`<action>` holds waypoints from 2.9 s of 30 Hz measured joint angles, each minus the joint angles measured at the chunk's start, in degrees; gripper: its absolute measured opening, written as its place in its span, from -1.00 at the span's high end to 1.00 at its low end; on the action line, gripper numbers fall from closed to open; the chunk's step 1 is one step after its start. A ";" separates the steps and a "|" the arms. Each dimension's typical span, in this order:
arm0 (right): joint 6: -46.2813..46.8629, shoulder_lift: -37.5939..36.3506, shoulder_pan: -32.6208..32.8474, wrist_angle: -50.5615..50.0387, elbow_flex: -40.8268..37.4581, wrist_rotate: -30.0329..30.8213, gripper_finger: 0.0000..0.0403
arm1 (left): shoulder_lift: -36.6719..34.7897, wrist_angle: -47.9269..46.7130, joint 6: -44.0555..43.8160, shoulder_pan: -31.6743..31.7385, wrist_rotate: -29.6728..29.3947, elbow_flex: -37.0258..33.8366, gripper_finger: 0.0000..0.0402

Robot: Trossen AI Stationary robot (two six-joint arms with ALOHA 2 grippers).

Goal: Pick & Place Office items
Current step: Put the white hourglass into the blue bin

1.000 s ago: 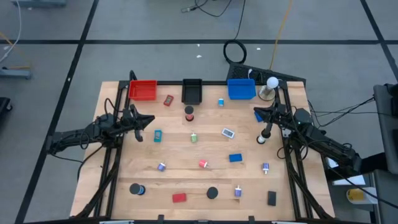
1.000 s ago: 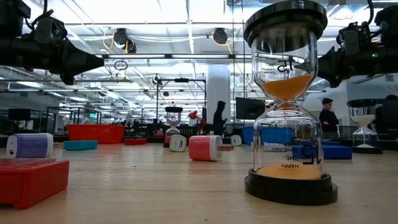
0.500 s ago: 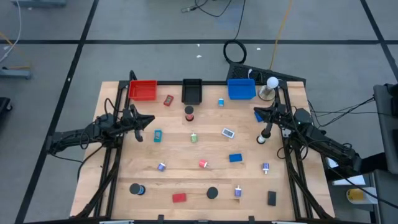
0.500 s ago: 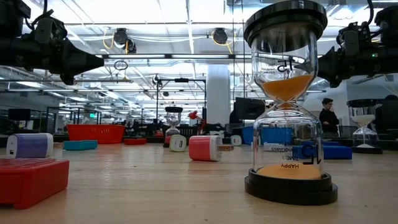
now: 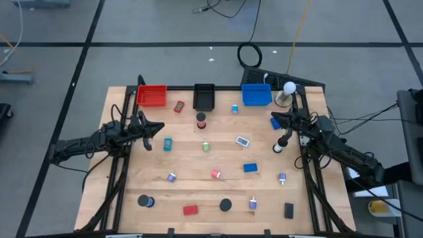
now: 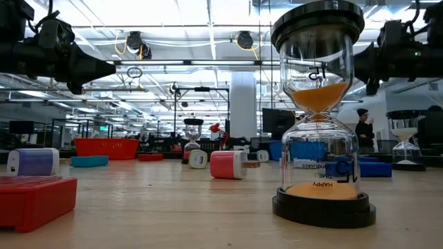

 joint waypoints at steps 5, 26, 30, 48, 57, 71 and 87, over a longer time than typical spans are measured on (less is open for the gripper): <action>9.34 0.15 0.00 14.28 0.09 -0.82 0.98 | 0.01 0.01 -0.01 0.01 0.00 0.00 0.80; 0.31 26.47 0.94 23.07 7.66 -5.76 1.00 | 0.01 0.01 -0.01 0.00 0.00 0.02 0.80; -4.87 33.65 4.92 13.83 13.68 -1.54 1.00 | 0.00 0.00 0.00 0.00 0.00 0.00 0.80; -1.52 55.05 26.92 -34.84 40.82 32.85 1.00 | 0.02 0.00 -0.01 0.02 0.00 0.00 0.80; 24.58 60.29 39.00 -68.69 53.59 34.45 1.00 | 0.02 0.02 -0.03 0.01 0.00 0.00 0.80; 52.46 61.57 49.58 -95.92 57.29 34.30 0.34 | 0.02 0.02 -0.04 0.00 0.00 0.00 0.80; 50.73 60.85 49.62 -85.57 47.26 29.70 -0.51 | 0.00 0.01 -0.02 0.01 0.00 0.00 0.80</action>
